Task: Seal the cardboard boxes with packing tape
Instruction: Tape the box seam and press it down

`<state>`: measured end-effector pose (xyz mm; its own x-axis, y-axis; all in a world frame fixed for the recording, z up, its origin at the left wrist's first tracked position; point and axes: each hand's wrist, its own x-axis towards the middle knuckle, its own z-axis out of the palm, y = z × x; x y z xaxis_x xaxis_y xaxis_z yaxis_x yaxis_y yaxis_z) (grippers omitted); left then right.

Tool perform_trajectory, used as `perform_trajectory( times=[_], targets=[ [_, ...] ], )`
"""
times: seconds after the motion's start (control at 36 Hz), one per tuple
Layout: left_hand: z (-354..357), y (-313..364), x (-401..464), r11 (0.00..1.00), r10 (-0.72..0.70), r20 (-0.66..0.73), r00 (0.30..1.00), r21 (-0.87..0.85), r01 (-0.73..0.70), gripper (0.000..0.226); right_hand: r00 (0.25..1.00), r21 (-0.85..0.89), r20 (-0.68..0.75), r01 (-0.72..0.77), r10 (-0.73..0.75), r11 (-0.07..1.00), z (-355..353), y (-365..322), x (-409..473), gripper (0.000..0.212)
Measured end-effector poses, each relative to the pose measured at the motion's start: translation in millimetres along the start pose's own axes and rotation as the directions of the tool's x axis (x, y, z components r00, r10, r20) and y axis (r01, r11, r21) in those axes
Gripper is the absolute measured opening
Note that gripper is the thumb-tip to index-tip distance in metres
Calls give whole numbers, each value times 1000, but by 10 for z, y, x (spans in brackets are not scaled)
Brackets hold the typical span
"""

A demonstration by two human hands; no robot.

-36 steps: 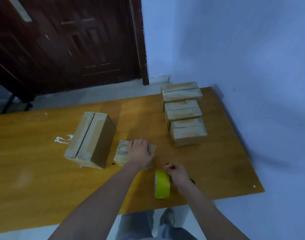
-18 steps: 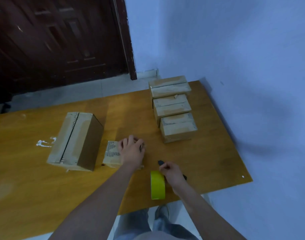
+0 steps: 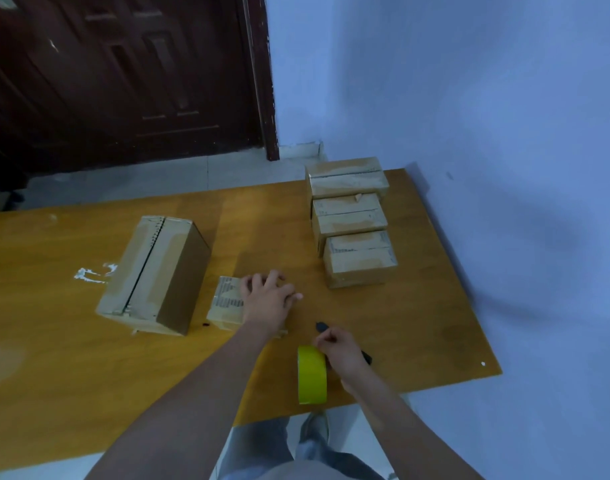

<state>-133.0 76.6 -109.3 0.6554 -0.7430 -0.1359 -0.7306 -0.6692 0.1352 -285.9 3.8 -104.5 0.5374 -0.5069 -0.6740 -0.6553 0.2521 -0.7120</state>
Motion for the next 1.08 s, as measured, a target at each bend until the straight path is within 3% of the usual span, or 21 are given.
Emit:
perform_trajectory(
  times=[0.19,0.36,0.42,0.5,0.58,0.67,0.78,0.89,1.08],
  targets=[
    [-43,21,-6,1000,-17,68,998,10,16,36,1000,-14,-4,-23,23,1000,-21,-3,-9,23],
    [-120,41,-12,970,-107,144,984,-203,135,48,1000,-2,-1,-27,27,1000,-78,-47,19,24],
    [-171,4,-56,963,-72,126,989,-250,102,49,1000,10,4,-14,14,1000,-104,-71,30,23],
    [-287,-64,-181,963,14,-28,1000,-269,-21,44,1000,24,-5,5,-5,1000,-127,-84,86,24],
    [-344,-148,-297,936,171,11,985,-315,-159,27,1000,48,-10,-1,1,999,-109,-91,139,19],
    [-333,-227,-384,945,275,164,947,-230,-234,27,1000,60,-11,-13,14,998,-67,-91,177,22],
    [-291,-213,-430,956,283,250,926,-1,-292,30,1000,54,10,-28,28,998,-14,-77,177,20],
    [-288,-145,-463,962,253,206,945,47,-268,23,999,41,16,-33,32,999,13,-57,172,20],
    [-196,-52,-456,983,182,99,978,-59,-176,21,1000,34,12,-22,21,999,22,-48,151,22]
  ],
)
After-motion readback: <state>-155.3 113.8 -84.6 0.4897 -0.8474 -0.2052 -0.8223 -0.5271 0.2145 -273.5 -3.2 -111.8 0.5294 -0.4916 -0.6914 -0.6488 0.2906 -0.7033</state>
